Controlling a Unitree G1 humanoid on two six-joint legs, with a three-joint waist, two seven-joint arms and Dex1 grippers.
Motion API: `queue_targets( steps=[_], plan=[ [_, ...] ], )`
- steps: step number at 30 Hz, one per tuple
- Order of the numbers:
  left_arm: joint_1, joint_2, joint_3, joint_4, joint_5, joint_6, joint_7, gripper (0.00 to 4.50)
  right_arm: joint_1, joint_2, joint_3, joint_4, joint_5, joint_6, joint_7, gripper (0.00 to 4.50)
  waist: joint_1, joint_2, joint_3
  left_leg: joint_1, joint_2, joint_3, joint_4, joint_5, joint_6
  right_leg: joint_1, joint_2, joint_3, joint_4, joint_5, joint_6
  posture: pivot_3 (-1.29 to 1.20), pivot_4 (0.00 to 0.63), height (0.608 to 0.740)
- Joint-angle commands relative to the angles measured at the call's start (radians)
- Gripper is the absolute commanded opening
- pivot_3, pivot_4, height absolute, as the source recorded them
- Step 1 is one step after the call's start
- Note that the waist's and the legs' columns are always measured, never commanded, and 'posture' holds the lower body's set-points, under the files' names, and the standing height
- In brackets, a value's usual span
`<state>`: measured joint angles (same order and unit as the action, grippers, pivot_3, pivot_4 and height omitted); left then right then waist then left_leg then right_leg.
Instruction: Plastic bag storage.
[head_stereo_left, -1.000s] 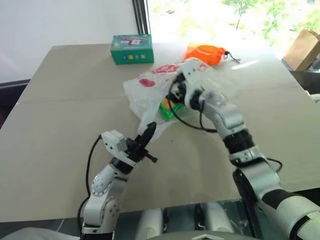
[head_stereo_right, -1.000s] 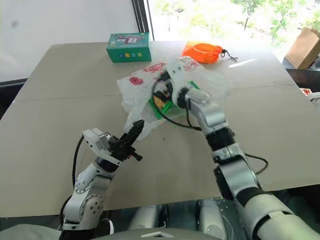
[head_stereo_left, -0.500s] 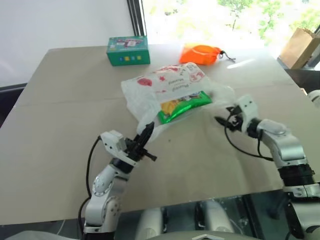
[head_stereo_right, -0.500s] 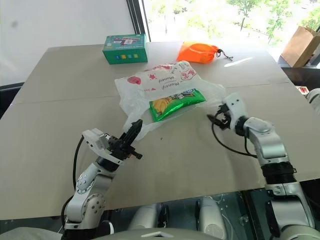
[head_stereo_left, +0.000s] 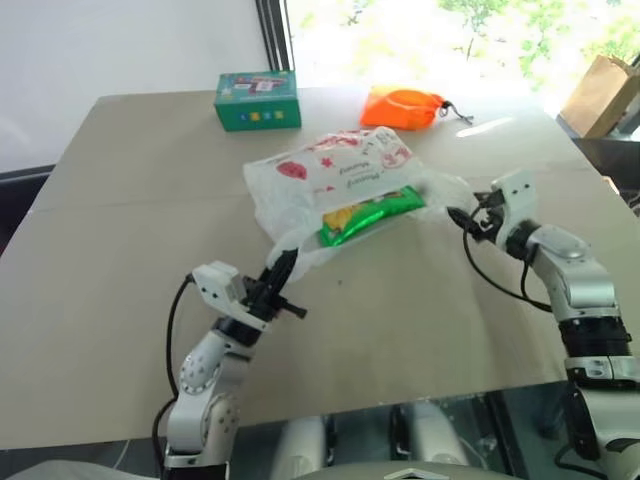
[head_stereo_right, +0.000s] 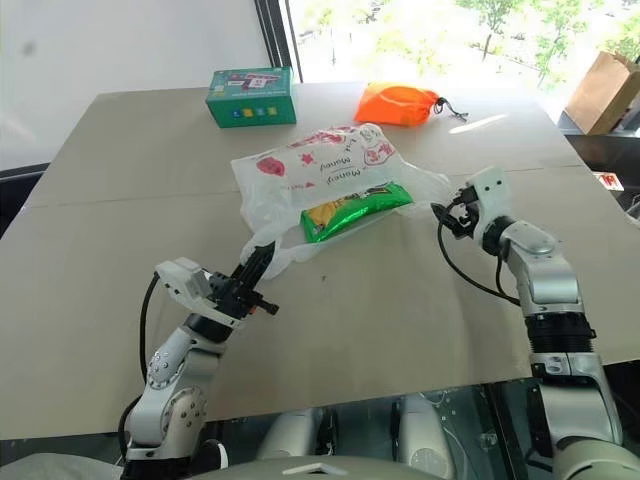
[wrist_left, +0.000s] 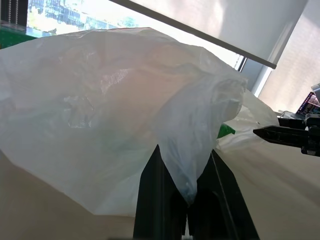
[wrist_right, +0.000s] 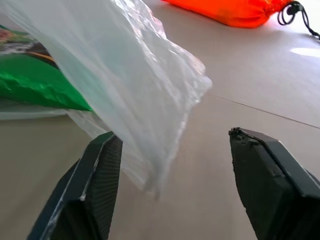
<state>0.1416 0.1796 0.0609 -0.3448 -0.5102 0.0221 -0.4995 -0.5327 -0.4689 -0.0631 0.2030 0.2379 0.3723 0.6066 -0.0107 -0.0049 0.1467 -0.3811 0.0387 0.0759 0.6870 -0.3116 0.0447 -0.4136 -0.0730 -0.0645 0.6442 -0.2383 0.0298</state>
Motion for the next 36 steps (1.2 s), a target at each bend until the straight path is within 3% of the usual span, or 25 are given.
queue_targets(
  steps=[1,4,5,9,17,22,25,28,31,34,36],
  plan=[
    [-0.011,0.004,0.002,-0.039,0.008,-0.007,0.006,0.0,0.0,-0.017,-0.015,-0.047,0.01,-0.025,0.023,1.74,0.001,0.0,0.0,0.0,0.0,0.0,0.0,0.0,0.0,0.0,0.0,0.0,0.0,0.0,0.0,0.0,0.15,0.74],
    [-0.076,0.033,0.017,-0.009,0.015,0.048,0.033,0.0,-0.011,-0.023,-0.037,-0.052,0.031,-0.005,0.03,0.31,0.005,0.0,0.0,0.0,0.0,0.0,0.0,0.0,0.0,0.0,0.0,0.0,0.0,0.0,0.0,0.0,0.15,0.74],
    [-0.119,0.046,0.034,0.016,0.017,0.063,0.046,0.0,-0.025,-0.026,-0.046,-0.048,0.039,0.004,0.031,0.05,0.009,0.0,0.0,0.0,0.0,0.0,0.0,0.0,0.0,0.0,0.0,0.0,0.0,0.0,0.0,0.0,0.15,0.74],
    [-0.367,0.097,0.11,0.156,0.027,0.134,0.132,0.0,-0.148,-0.038,-0.057,0.013,0.036,-0.009,0.011,0.05,0.009,0.0,0.001,0.0,-0.001,-0.001,0.001,0.0,0.0,0.0,0.0,-0.001,0.002,0.0,0.0,0.0,0.15,0.74],
    [-1.166,0.266,0.255,0.742,0.052,0.068,0.181,0.0,-0.618,0.004,-0.228,0.257,0.117,-0.158,-0.147,0.05,0.0,-0.005,0.01,-0.004,-0.003,-0.002,0.0,0.003,-0.004,-0.003,0.002,-0.003,0.003,0.0,0.0,0.0,0.15,0.74],
    [-1.305,0.293,0.24,0.873,0.083,-0.002,0.112,0.0,-0.638,-0.014,-0.219,0.311,0.103,-0.227,-0.113,0.05,-0.007,-0.004,0.009,-0.011,-0.004,-0.001,-0.003,0.003,-0.004,-0.006,-0.002,-0.023,-0.004,0.0,0.0,0.0,0.15,0.74],
    [-1.244,0.287,0.223,0.831,0.109,-0.023,0.095,0.0,-0.585,-0.017,-0.218,0.289,0.104,-0.238,-0.106,0.05,-0.009,-0.003,0.01,-0.018,-0.004,-0.001,-0.003,0.003,-0.004,-0.01,-0.005,-0.033,-0.007,0.0,0.001,0.0,0.15,0.74],
    [-0.963,0.281,0.18,0.538,0.072,0.078,0.042,0.0,-0.367,-0.05,-0.2,0.053,0.2,-0.072,0.01,0.05,-0.012,-0.001,0.01,-0.017,-0.004,-0.001,-0.003,0.003,-0.004,-0.01,-0.006,-0.033,-0.003,0.0,0.001,0.0,0.15,0.74],
    [-0.631,0.297,0.163,0.195,-0.015,0.239,0.027,0.0,-0.114,-0.122,-0.187,-0.211,0.318,0.142,0.093,0.86,-0.01,-0.001,0.01,-0.016,-0.001,-0.003,-0.003,0.003,-0.004,-0.008,-0.007,-0.032,-0.003,-0.001,0.001,0.0,0.15,0.74],
    [-0.361,0.313,0.16,-0.015,-0.067,0.338,0.019,0.0,0.072,-0.165,-0.205,-0.36,0.418,0.288,0.12,2.32,-0.007,0.001,0.013,-0.018,0.0,-0.005,-0.001,0.003,-0.004,-0.01,-0.008,-0.03,-0.001,-0.001,0.001,0.0,0.15,0.74],
    [-0.192,0.333,0.153,-0.101,-0.061,0.362,-0.011,0.86,0.197,-0.192,-0.197,-0.425,0.434,0.334,0.146,3.27,-0.001,0.001,0.013,-0.014,0.0,-0.004,0.001,0.003,-0.004,-0.009,-0.009,-0.029,0.0,0.0,0.001,0.0,0.15,0.74]
  ],
)
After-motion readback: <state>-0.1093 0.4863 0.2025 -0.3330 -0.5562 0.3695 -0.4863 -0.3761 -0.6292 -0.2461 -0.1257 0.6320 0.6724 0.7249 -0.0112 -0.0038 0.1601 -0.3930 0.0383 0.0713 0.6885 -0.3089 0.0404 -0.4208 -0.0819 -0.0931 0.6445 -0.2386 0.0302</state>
